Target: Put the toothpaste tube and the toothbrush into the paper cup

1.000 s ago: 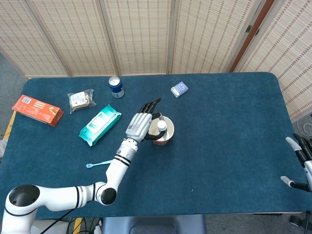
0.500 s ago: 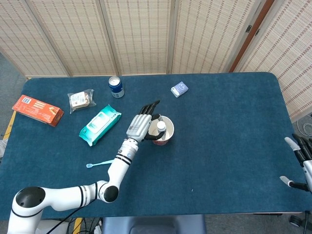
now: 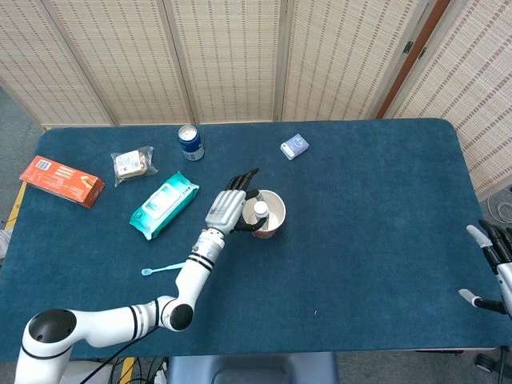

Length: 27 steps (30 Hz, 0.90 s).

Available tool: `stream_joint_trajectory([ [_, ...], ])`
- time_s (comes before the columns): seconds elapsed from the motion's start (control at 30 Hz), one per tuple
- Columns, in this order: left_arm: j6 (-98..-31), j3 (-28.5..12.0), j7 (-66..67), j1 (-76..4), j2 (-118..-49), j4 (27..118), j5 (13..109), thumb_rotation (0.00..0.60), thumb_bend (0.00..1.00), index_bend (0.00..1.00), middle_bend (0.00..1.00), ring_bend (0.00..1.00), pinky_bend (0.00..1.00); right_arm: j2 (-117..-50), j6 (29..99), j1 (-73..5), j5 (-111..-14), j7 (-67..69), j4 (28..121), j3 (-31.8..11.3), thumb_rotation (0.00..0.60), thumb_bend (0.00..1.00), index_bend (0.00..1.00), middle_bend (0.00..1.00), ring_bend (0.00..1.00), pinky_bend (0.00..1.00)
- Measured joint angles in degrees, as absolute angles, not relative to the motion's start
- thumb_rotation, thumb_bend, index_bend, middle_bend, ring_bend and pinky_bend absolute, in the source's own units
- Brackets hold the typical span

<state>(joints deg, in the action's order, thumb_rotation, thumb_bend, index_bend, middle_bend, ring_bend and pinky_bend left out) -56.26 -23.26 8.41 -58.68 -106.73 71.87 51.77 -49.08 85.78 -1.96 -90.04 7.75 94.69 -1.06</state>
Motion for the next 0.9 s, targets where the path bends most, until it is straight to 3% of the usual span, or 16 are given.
stream_joint_trajectory([
  [0.5, -55.0, -23.0, 8.5, -57.3, -105.8, 71.6, 51.7, 0.600, 0.40, 0.56, 0.00, 0.00, 0.00, -49.2, 85.2, -2.2, -89.9, 7.3, 94.7, -1.0, 0.600, 0.00, 0.07, 0.00, 0.00, 0.05],
  [0.9, -54.7, -23.1, 8.6, -56.8, -105.2, 72.0, 52.2, 0.600, 0.40, 0.37, 0.00, 0.00, 0.00, -49.3, 84.9, -2.4, -89.8, 7.3, 94.7, -1.0, 0.600, 0.00, 0.07, 0.00, 0.00, 0.05],
])
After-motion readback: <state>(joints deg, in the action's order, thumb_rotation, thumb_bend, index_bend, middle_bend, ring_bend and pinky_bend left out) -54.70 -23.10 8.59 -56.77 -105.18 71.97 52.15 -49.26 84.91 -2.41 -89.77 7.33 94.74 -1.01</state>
